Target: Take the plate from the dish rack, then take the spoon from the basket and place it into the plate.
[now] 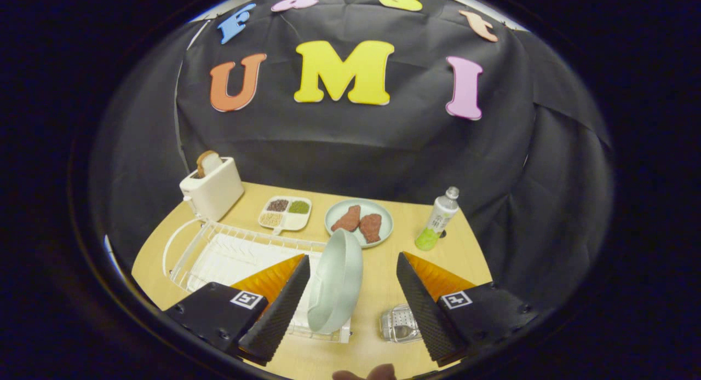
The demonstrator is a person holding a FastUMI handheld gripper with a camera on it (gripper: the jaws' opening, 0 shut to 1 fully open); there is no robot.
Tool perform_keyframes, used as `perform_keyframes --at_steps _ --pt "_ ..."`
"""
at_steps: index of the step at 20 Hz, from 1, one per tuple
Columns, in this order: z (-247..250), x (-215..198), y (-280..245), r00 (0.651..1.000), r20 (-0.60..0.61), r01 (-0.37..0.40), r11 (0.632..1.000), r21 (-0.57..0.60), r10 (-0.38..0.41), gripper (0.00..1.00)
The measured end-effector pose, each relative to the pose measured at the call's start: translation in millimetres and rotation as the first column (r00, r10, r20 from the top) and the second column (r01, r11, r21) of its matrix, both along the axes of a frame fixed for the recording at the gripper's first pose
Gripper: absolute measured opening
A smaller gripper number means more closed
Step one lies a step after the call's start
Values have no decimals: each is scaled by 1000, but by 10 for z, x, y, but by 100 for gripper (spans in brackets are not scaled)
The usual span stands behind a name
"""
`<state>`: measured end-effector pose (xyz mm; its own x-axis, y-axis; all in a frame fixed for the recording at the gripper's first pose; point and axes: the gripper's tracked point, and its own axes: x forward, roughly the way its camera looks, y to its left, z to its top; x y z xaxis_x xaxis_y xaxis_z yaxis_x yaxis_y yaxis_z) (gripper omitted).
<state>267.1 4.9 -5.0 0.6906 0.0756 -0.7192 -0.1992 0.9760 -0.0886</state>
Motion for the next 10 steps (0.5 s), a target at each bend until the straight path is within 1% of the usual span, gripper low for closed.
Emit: perform_keyframes --at_steps 4,7,10 --pt "-253 139 19 988 -153 36 999 -13 -38 100" --pt "-428 224 30 975 -213 52 998 -31 -58 100" --pt "-603 195 92 959 -276 66 998 -12 -67 100"
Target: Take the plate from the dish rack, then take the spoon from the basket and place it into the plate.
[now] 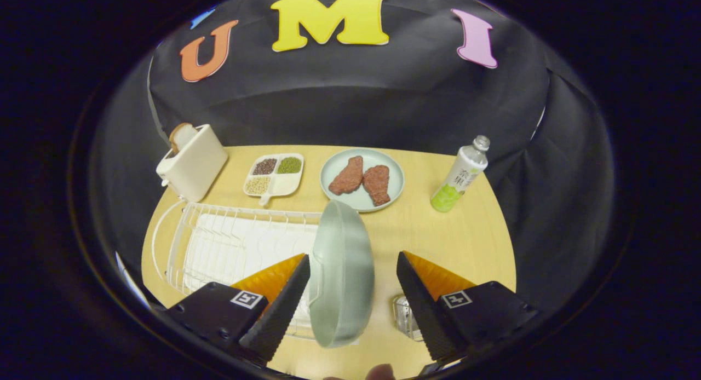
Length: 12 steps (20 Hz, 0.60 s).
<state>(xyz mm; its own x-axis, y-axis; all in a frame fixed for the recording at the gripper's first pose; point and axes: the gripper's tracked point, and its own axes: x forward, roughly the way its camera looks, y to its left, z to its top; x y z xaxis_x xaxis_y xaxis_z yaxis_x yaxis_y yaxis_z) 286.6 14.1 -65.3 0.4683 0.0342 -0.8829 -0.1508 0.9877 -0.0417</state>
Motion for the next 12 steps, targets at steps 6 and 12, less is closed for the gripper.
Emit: perform_keyframes --at_steps 6,12 --pt "-95 18 -30 998 -23 52 999 -12 -52 80" --pt "-74 -23 10 997 -24 70 997 -36 -71 45"
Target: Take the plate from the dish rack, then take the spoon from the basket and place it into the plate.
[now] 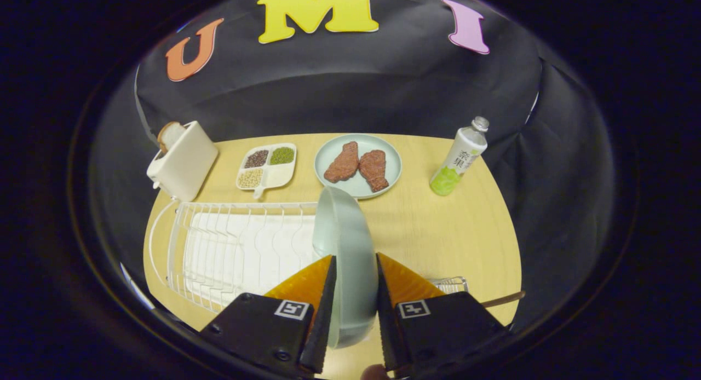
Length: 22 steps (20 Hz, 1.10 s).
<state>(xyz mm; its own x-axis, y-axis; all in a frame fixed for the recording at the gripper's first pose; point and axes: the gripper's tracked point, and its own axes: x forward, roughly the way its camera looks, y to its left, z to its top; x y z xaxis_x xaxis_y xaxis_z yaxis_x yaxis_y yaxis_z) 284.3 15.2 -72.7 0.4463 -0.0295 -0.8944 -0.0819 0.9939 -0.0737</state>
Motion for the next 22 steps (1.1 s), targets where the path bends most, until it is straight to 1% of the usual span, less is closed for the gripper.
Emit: perform_keyframes --at_steps 1,2,5,8,12,14,16,18,20,22 --pt "1 -9 -12 1000 2 14 1000 -11 -14 42" --pt "2 -13 -24 1000 6 29 999 -20 -29 36" --pt "34 -14 -37 997 26 69 997 -39 -68 33" --pt "157 1 -94 994 64 96 992 -88 -90 30" --pt "230 -10 -76 991 89 109 984 -141 -97 29" --pt "353 27 -101 988 128 110 974 -197 -86 29" --pt "497 17 -20 986 155 88 971 -223 -54 29" --pt "586 -49 119 986 168 59 975 -215 -22 28" --pt "631 -171 280 986 166 17 986 -163 11 27" --pt "631 -365 394 988 156 -4 997 -82 17 27"
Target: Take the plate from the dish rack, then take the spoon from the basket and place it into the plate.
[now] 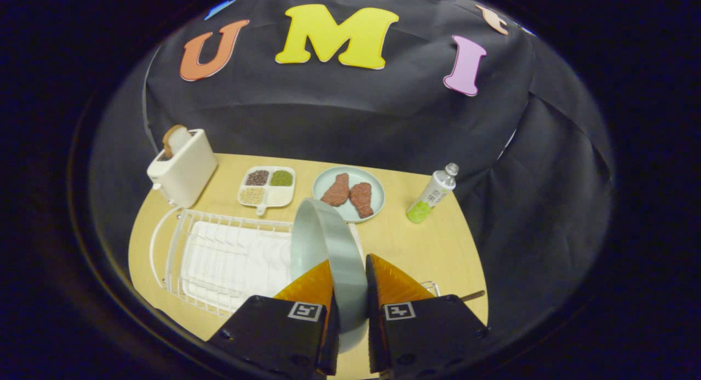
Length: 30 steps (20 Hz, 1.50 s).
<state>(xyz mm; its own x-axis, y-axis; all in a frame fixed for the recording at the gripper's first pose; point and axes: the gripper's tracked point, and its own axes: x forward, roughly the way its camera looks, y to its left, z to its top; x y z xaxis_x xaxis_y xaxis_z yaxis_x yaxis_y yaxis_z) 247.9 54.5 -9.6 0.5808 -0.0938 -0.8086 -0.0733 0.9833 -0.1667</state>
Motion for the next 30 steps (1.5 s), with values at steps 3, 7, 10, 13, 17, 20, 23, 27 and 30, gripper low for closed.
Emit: perform_keyframes --at_steps 3,7,10,13,17,20,23,27,30 --pt "30 -357 89 1000 -8 -24 994 109 25 27" --pt "-60 -952 79 999 7 -45 981 189 45 27" --pt "-347 -1354 54 999 -18 -35 962 270 42 27" --pt "-758 -1687 20 996 -84 20 932 362 11 27" --pt "-1241 -1968 59 981 -194 91 884 458 -1 27" --pt "-1484 -2009 80 969 -247 127 865 485 -4 27" --pt "-1600 -2058 184 951 -305 130 832 540 49 27" --pt "-1575 -1833 14 973 -230 107 861 497 12 37" --pt "-1516 -1749 -80 984 -177 86 876 475 0 67"
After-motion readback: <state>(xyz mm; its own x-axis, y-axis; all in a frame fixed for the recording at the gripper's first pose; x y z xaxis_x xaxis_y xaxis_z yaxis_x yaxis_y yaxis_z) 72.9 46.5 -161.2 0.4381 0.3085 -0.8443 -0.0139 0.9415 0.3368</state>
